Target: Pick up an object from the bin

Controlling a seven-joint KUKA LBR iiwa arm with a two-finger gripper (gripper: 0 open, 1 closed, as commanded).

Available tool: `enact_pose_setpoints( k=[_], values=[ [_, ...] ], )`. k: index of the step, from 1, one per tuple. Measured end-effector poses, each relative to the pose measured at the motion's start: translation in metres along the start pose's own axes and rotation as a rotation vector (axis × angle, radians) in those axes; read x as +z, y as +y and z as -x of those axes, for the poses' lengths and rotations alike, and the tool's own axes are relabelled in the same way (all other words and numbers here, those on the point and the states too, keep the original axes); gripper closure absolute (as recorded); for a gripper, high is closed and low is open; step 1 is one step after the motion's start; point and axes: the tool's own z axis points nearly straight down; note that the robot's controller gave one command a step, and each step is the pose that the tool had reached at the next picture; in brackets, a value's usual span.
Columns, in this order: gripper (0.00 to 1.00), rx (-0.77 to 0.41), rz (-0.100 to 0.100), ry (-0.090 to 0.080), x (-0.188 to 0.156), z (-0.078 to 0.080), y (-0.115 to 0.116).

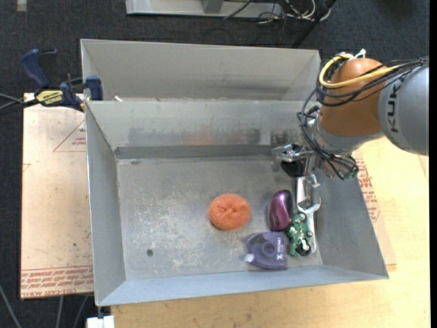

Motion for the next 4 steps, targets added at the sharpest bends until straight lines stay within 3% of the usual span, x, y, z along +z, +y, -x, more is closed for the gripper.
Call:
enact_pose_setpoints(
  k=[1,3,4],
  values=[
    [0.00,0.000,0.000,0.000,0.000,0.000,0.000],
    [0.00,-0.193,0.001,0.000,0.022,-0.013,0.011],
    [0.00,0.071,-0.001,-0.004,0.027,-0.027,0.048]
  ],
)
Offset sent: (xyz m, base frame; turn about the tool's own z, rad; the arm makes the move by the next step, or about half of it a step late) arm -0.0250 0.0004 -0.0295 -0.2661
